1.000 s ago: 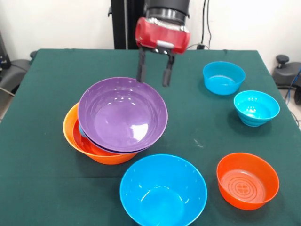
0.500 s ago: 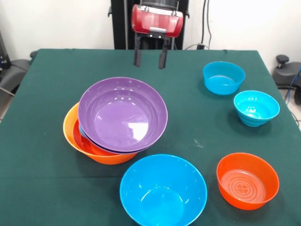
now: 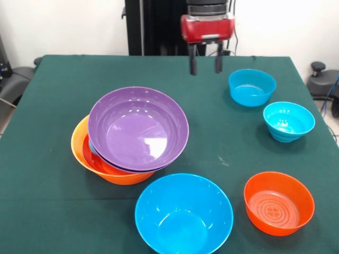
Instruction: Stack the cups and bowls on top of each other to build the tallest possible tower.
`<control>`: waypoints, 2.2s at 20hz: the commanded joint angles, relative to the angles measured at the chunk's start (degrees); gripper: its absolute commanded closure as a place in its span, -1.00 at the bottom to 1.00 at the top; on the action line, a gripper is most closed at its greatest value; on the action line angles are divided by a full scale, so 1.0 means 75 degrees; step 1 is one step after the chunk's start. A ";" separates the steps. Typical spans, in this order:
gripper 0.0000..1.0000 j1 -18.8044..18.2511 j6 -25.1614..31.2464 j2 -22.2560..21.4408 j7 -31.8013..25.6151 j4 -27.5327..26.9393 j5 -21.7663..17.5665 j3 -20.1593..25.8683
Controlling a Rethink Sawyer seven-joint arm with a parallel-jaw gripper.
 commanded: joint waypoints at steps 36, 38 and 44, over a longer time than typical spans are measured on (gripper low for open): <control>-1.00 0.2125 0.0188 0.2476 0.0417 -0.1494 0.0262 -0.1310; -1.00 0.2199 0.0197 0.2474 0.0435 -0.1498 0.0284 -0.1333; -1.00 0.2215 0.0189 0.2434 0.0424 -0.1415 0.0339 -0.1269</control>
